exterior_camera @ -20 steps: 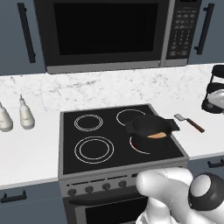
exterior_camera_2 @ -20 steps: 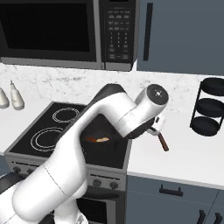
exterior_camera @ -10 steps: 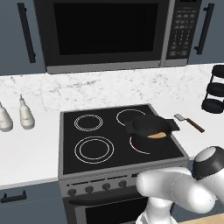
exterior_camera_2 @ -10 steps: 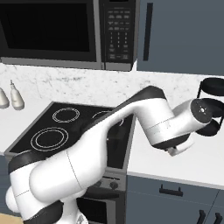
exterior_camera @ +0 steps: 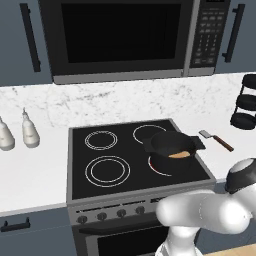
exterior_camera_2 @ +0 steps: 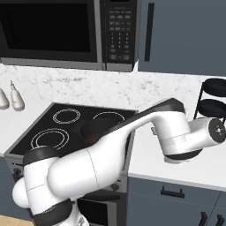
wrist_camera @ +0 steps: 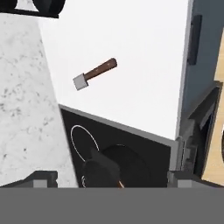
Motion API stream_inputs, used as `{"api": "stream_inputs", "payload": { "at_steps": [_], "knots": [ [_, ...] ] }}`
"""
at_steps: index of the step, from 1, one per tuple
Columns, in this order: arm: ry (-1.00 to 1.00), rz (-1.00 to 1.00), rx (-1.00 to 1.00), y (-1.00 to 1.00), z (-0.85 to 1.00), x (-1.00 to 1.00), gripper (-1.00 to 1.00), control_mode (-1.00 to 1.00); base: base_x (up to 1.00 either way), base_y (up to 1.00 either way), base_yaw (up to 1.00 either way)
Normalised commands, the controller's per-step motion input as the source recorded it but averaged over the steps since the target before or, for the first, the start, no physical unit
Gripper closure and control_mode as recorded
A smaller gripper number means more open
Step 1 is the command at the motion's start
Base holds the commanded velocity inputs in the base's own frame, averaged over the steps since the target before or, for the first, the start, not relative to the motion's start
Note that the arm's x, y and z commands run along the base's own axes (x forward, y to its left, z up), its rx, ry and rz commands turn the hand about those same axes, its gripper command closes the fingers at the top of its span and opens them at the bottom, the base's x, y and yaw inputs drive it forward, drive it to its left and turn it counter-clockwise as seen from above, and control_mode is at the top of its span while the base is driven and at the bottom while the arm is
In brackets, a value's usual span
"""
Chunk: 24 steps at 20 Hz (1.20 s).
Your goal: Put the squash and carrot in the pot. Retrieve the spatula and lightly stir the vegetables in the pot.
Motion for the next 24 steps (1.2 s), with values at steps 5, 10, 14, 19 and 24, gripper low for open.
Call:
{"api": "stream_inputs", "payload": {
  "at_steps": [5, 10, 14, 19, 24],
  "knots": [
    [0.0, -0.26, 0.27, 0.18, -0.58, 0.7, -1.0, -1.0, 0.0, 0.0, 0.0],
    [0.06, -0.09, 0.12, -0.12, -0.33, 0.51, -1.0, -1.0, 0.0, 0.0, 0.0],
    [0.12, 0.0, 0.1, -0.19, -0.36, 0.18, -1.0, -1.0, 0.0, 0.0, 0.0],
    [0.05, 0.0, 0.09, 0.0, -0.5, 0.03, -1.0, -1.0, 0.0, 0.0, 0.0],
    [0.0, -0.04, 0.07, 0.0, -0.55, 0.07, -1.0, -1.0, 0.0, 0.0, 0.0]
  ]
}}
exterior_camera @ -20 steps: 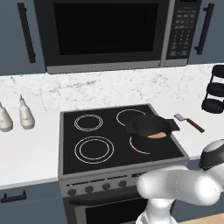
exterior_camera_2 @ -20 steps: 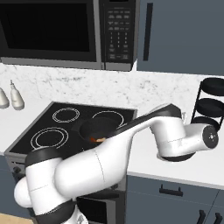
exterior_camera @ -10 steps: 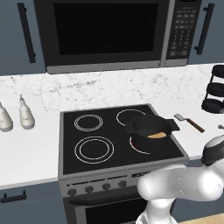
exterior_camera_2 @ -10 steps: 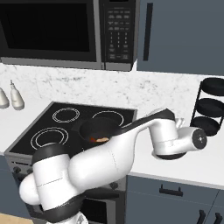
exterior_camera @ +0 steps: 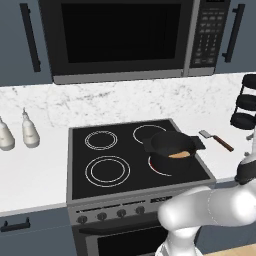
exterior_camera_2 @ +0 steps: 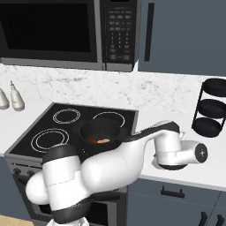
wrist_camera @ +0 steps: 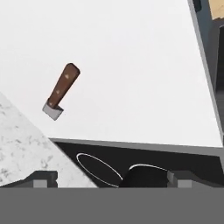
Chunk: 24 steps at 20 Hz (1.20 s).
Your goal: Put the squash and carrot in the pot. Retrieve the spatula and lightly stir the vegetables in the pot.
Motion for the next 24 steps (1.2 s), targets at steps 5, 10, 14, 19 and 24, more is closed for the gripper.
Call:
{"api": "stream_inputs", "payload": {
  "at_steps": [5, 10, 14, 19, 24],
  "knots": [
    [0.03, -0.08, 0.03, 0.0, -0.34, 0.42, -1.0, -1.0, 0.0, 0.0, 0.0],
    [0.07, -0.09, 0.03, -0.01, -0.27, 0.53, -1.0, -1.0, 0.0, 0.0, 0.0],
    [0.06, -0.09, 0.04, -0.09, -0.24, 0.38, -1.0, -1.0, 0.0, 0.0, 0.0],
    [0.0, -0.09, 0.03, -0.27, -0.13, 0.36, -1.0, -1.0, 0.0, 0.0, 0.0],
    [0.03, -0.06, 0.05, -0.34, -0.22, 0.19, -1.0, -1.0, 0.0, 0.0, 0.0]
  ]
}}
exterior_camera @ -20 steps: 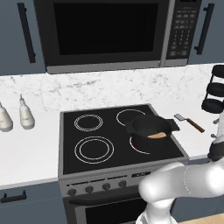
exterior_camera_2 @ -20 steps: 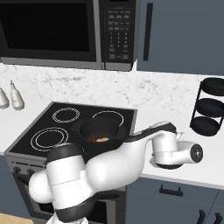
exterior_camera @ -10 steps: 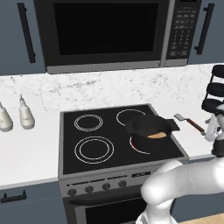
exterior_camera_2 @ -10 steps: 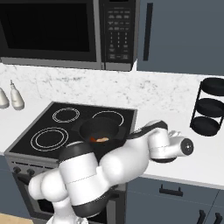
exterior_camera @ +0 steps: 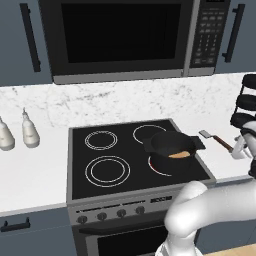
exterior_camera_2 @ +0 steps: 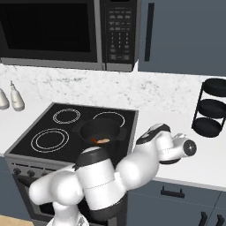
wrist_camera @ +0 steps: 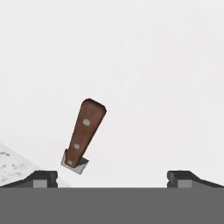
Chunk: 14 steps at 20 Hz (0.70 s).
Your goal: Put the squash and carrot in the pot. Retrieve the spatula and lightly stir the vegetables in the pot.
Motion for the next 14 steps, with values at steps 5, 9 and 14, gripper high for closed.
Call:
{"api": "stream_inputs", "payload": {
  "at_steps": [5, 9, 14],
  "knots": [
    [0.03, -0.01, 0.07, -0.16, -0.33, 0.0, -1.0, -1.0, 0.0, 0.0, 0.0],
    [0.0, 0.0, 0.04, -0.08, -0.26, 0.01, -1.0, -1.0, 0.0, 0.0, 0.0],
    [0.0, 0.0, 0.03, -0.1, -0.12, 0.16, -1.0, -1.0, 0.0, 0.0, 0.0]
  ]
}}
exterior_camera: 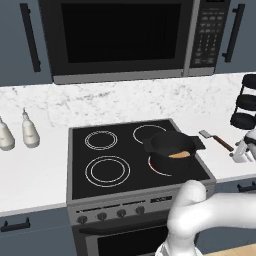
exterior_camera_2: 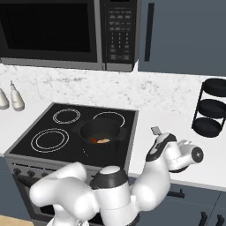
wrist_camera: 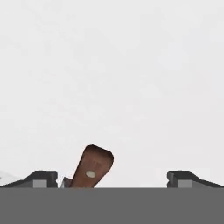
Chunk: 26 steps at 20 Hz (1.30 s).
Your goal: Put the squash and carrot in the pot. Retrieve the spatula and lightly stir the vegetables in the pot.
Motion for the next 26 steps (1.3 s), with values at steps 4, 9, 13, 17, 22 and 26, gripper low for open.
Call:
{"api": "stream_inputs", "payload": {
  "at_steps": [4, 9, 13, 17, 22, 26],
  "knots": [
    [0.01, 0.0, 0.04, 0.0, -0.16, 0.23, -1.0, -1.0, 0.0, 0.0, 0.0],
    [0.04, 0.0, 0.06, 0.0, -0.15, 0.32, -1.0, -1.0, 0.0, 0.0, 0.0],
    [0.03, 0.0, 0.06, -0.03, -0.07, 0.44, -1.0, -1.0, 0.0, 0.0, 0.0],
    [0.04, 0.0, 0.06, -0.01, -0.3, 0.2, -1.0, -1.0, 0.0, 0.0, 0.0],
    [0.06, 0.0, 0.05, -0.01, -0.52, 0.0, -1.0, -1.0, 0.0, 0.0, 0.0],
    [0.08, -0.01, 0.04, 0.0, -0.6, 0.0, 1.0, -1.0, 0.0, 0.0, 0.0]
  ]
}}
